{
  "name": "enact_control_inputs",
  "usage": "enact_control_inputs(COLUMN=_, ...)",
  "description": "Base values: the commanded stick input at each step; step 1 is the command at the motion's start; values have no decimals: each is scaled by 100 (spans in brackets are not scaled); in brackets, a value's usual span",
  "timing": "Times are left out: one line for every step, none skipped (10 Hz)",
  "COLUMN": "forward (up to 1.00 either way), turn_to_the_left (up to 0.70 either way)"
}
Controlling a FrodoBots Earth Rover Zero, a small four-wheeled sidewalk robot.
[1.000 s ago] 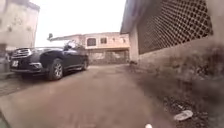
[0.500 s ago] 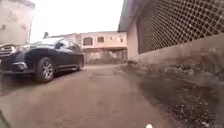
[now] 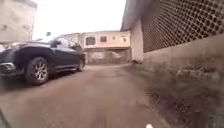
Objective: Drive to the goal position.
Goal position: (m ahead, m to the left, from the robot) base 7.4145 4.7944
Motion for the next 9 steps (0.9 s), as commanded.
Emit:
enact_control_inputs(forward=100, turn_to_the_left=-14)
enact_control_inputs(forward=100, turn_to_the_left=-3)
enact_control_inputs(forward=100, turn_to_the_left=8)
enact_control_inputs(forward=100, turn_to_the_left=-23)
enact_control_inputs(forward=100, turn_to_the_left=-13)
enact_control_inputs(forward=100, turn_to_the_left=-4)
enact_control_inputs(forward=100, turn_to_the_left=4)
enact_control_inputs(forward=100, turn_to_the_left=10)
enact_control_inputs(forward=100, turn_to_the_left=12)
